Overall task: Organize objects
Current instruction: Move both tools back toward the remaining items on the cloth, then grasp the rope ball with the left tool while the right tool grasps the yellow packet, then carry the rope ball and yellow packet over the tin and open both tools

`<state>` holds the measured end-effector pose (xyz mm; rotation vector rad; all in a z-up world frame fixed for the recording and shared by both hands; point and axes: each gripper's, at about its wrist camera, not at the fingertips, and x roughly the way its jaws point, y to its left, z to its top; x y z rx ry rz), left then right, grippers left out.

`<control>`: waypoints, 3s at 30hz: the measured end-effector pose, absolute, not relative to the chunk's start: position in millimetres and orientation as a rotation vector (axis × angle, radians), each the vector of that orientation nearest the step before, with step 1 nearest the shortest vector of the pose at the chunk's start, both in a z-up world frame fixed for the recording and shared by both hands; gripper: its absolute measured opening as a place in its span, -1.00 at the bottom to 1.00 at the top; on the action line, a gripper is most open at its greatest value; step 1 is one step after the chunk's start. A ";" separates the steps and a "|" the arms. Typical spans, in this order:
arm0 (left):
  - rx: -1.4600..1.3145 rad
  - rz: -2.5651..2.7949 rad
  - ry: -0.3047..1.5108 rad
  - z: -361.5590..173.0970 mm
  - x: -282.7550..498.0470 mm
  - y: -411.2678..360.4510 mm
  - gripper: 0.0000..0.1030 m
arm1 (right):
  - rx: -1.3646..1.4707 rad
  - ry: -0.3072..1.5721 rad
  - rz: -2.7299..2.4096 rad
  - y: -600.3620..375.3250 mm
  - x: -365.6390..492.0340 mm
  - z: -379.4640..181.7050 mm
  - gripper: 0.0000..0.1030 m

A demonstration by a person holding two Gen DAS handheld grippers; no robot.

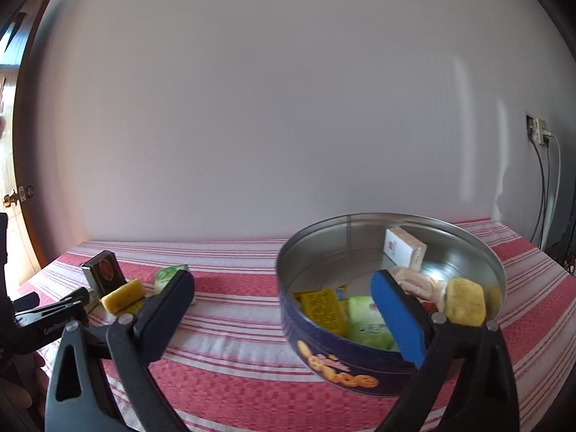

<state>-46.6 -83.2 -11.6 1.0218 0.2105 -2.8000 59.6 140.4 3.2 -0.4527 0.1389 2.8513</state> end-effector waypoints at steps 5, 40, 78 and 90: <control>1.159 -2.747 0.260 -25.1 -60.0 -92.6 0.87 | -0.602 0.110 2.946 116.2 36.1 -3.7 0.90; 0.853 -2.860 0.507 4.4 -40.1 -121.8 -0.05 | -1.484 0.045 3.103 62.0 -78.5 -60.5 0.02; 0.554 -3.066 0.044 21.2 -0.6 -53.7 -0.05 | -0.653 0.224 3.027 133.2 35.4 -0.5 0.02; 0.612 -3.103 0.034 19.3 5.6 -34.4 -0.05 | -0.553 0.121 3.000 137.3 49.8 7.8 0.02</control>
